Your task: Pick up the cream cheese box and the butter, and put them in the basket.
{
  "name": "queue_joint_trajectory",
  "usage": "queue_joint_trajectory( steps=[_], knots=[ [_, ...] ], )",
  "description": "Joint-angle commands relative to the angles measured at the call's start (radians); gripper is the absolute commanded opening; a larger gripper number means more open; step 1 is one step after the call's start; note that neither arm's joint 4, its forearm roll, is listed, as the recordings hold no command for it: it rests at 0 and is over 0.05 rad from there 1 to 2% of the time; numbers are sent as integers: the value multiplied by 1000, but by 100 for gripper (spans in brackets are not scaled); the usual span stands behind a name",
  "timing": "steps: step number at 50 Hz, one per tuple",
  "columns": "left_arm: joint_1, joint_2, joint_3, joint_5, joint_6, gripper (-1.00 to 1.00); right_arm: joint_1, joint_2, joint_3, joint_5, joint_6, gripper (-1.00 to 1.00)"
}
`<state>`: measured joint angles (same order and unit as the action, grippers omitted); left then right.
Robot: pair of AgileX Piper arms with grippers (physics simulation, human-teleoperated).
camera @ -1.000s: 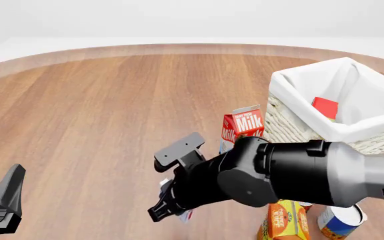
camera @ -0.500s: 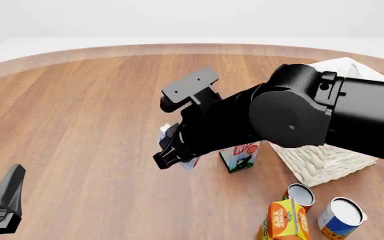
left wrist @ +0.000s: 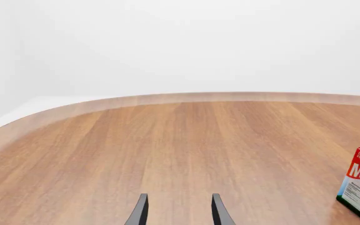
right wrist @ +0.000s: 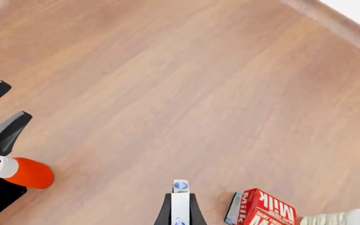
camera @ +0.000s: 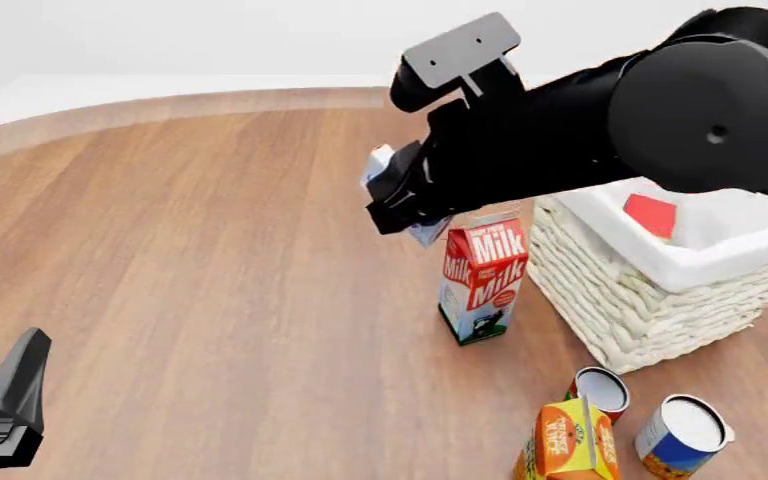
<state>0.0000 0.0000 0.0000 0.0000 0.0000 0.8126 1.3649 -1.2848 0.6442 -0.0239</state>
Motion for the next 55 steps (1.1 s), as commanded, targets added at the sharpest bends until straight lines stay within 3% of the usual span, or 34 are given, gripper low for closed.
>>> queue_joint_trajectory(
  steps=[1, 9, 16, 20, 22, 34, 47, 55],
  knots=[
    [0, 0, 0, 0, 0, 100, -102, -78, -43, 33, -61, -100],
    [0, 0, 0, 0, 0, 100, -194, -154, 10, 33, -45, -100],
    [0, 0, 0, 0, 0, 100, -304, -232, 4, 78, -71, -100],
    [0, 0, 0, 0, 0, 100, -304, -232, 4, 78, -71, -100],
    [0, 0, 0, 0, 0, 100, -379, -269, -20, 104, -96, -100],
    [0, 0, 0, 0, 0, 100, -483, -314, -43, 123, -121, -100],
    [0, 0, 0, 0, 0, 100, -580, -358, -10, 108, -91, -100],
    [0, 0, 0, 0, 0, 100, -682, -378, 34, 71, -51, -100]
  ],
)
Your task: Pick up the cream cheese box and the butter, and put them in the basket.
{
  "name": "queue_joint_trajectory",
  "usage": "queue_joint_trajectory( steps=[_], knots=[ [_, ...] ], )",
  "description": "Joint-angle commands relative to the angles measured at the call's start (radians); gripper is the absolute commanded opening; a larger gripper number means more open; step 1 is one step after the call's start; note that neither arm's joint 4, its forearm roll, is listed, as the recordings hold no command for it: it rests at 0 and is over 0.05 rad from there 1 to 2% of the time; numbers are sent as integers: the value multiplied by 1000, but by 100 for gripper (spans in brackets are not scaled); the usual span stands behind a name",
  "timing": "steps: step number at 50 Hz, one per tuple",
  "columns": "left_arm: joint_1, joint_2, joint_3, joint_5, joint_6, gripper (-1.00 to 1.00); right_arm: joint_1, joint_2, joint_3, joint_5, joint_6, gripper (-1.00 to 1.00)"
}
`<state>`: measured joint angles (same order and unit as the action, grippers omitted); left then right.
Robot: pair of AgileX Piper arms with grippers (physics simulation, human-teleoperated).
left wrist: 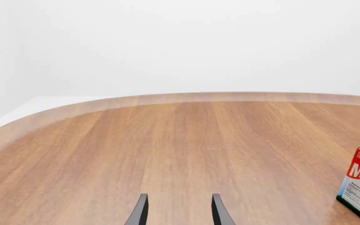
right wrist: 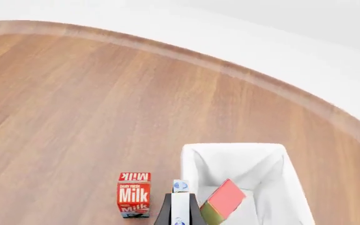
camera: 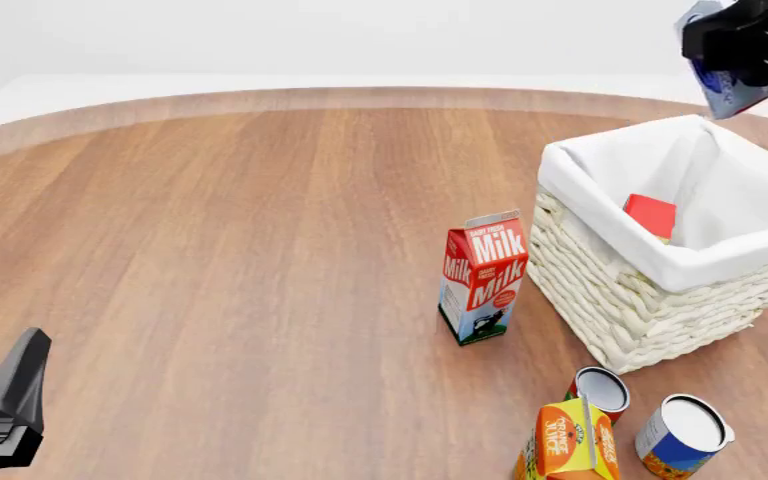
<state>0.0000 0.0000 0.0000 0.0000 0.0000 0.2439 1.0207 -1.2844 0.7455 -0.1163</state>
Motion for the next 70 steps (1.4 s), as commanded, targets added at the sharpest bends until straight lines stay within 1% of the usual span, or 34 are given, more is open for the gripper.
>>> queue_joint_trajectory(
  steps=[1, 3, 6, 9, 11, 12, 13, 17, 18, 28, 32, 37, 38, 39, 40, 41, 59, 60, 68, 70],
  knots=[
    [0, 0, 0, 0, 0, 100, -122, -35, 38, -35, 45, -100],
    [0, 0, 0, 0, 0, 100, -126, -26, 19, -18, 55, -100],
    [0, 0, 0, 0, 0, 100, -140, -34, 64, -51, 59, -100],
    [0, 0, 0, 0, 0, 100, -158, -33, 74, -58, 62, -100],
    [0, 0, 0, 0, 0, 100, -167, -27, 59, -50, 65, -100],
    [0, 0, 0, 0, 0, 100, -176, -34, 81, -64, 62, -100],
    [0, 0, 0, 0, 0, 100, -185, -35, 86, -70, 71, -100],
    [0, 0, 0, 0, 0, 100, -189, -36, 102, -83, 66, -100],
    [0, 0, 0, 0, 0, 100, -202, -29, 106, -91, 69, -100],
    [0, 0, 0, 0, 0, 100, -222, -3, 146, -142, 83, -100],
    [0, 0, 0, 0, 0, 100, -223, 1, 153, -148, 83, -100],
    [0, 0, 0, 0, 0, 100, -248, 3, 178, -170, 87, -100],
    [0, 0, 0, 0, 0, 100, -253, 4, 188, -176, 66, -100],
    [0, 0, 0, 0, 0, 100, -259, 5, 189, -180, 67, -100],
    [0, 0, 0, 0, 0, 100, -262, 9, 185, -179, 83, -100],
    [0, 0, 0, 0, 0, 100, -266, 12, 185, -180, 75, -100],
    [0, 0, 0, 0, 0, 100, -275, 17, 207, -198, 74, -100],
    [0, 0, 0, 0, 0, 100, -286, 15, 199, -189, 75, -100],
    [0, 0, 0, 0, 0, 100, -290, 17, 188, -186, 74, -100],
    [0, 0, 0, 0, 0, 100, -301, 33, 183, -198, 86, -100]
  ],
)
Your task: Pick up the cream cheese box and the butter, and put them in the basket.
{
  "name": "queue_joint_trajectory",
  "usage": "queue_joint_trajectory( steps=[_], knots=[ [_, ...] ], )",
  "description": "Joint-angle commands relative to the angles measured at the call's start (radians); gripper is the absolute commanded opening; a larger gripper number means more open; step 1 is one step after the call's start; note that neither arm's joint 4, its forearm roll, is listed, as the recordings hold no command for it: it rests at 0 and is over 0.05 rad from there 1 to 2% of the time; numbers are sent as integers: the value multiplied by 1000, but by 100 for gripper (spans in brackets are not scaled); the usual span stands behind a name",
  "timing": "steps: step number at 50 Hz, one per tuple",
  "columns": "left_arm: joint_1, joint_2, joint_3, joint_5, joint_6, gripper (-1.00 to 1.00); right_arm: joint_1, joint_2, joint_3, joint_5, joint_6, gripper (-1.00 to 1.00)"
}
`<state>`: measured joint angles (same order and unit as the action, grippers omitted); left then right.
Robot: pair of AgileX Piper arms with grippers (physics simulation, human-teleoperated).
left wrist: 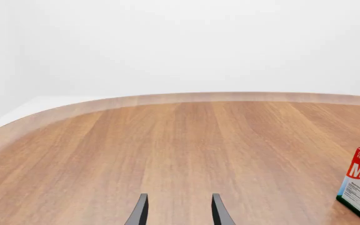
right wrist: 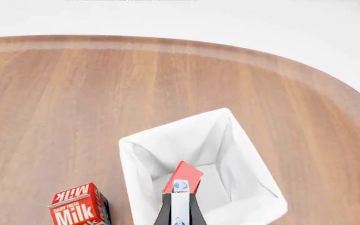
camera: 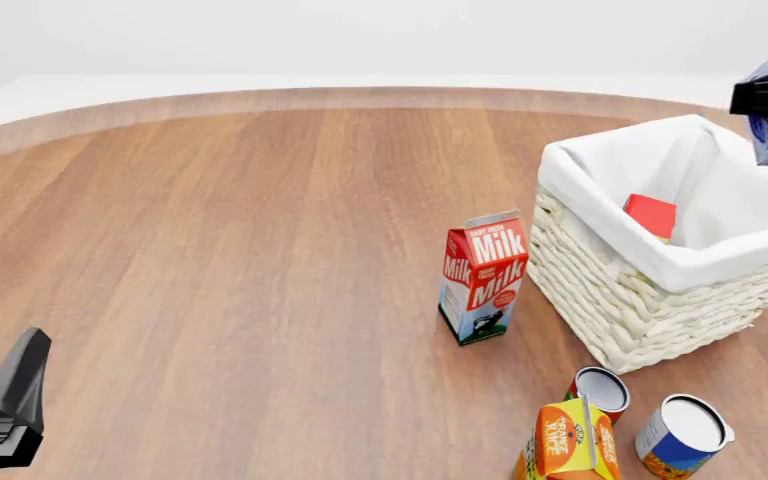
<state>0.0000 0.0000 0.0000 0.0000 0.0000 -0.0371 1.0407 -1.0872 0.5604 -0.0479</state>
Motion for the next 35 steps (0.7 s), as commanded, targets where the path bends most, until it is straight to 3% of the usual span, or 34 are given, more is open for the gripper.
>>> queue_joint_trajectory(
  steps=[1, 35],
  knots=[
    [0, 0, 0, 0, 0, 100, -22, 18, -11, -19, 17, -100],
    [0, 0, 0, 0, 0, 100, -80, 76, 27, -95, 27, -100]
  ],
)
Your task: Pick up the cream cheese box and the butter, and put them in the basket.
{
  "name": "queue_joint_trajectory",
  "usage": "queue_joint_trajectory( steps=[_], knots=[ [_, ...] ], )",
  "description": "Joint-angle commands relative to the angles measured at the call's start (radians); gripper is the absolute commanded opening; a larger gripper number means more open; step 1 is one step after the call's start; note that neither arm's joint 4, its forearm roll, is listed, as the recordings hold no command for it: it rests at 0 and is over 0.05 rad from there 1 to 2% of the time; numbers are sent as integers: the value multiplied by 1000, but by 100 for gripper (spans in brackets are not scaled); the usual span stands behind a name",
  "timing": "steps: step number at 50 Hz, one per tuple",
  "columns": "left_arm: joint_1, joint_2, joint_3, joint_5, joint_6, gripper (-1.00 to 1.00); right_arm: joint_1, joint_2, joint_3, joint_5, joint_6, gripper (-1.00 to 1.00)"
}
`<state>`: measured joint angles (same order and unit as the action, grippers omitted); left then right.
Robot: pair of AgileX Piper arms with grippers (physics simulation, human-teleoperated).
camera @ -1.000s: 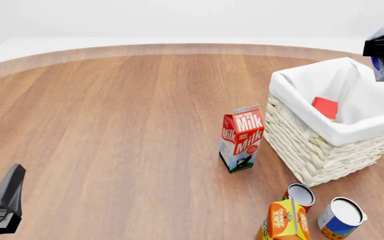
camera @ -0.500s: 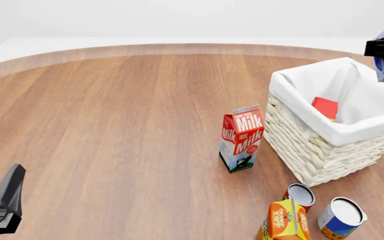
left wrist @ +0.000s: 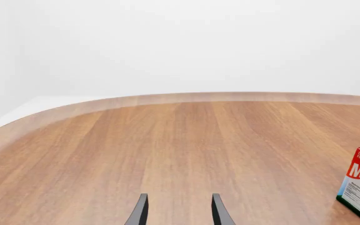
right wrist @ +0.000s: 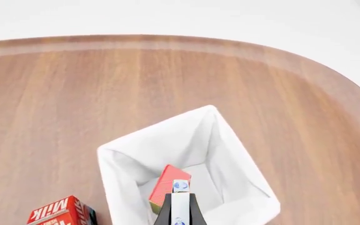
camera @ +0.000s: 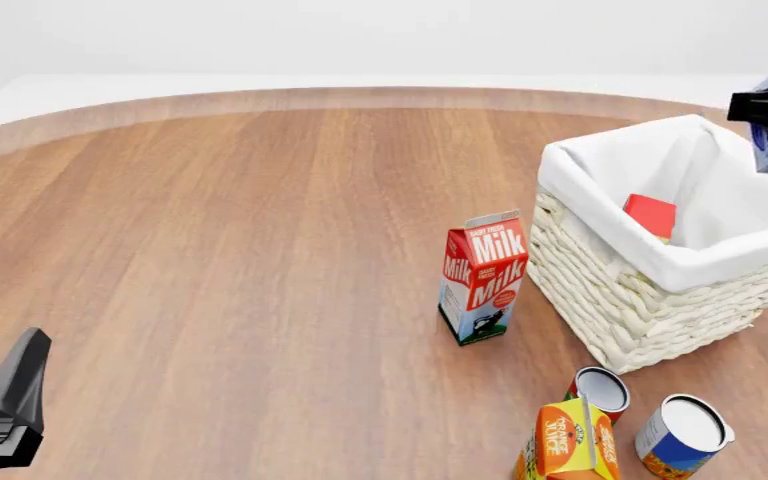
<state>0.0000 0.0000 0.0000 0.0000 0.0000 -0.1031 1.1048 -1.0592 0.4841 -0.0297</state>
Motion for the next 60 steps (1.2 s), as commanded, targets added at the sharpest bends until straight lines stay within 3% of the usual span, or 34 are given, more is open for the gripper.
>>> queue_joint_trajectory(
  steps=[1, 60],
  knots=[
    [0, 0, 0, 0, 0, 100, -18, 18, 0, -24, 8, -100],
    [0, 0, 0, 0, 0, 100, -73, 159, -39, -88, -11, -100]
  ],
)
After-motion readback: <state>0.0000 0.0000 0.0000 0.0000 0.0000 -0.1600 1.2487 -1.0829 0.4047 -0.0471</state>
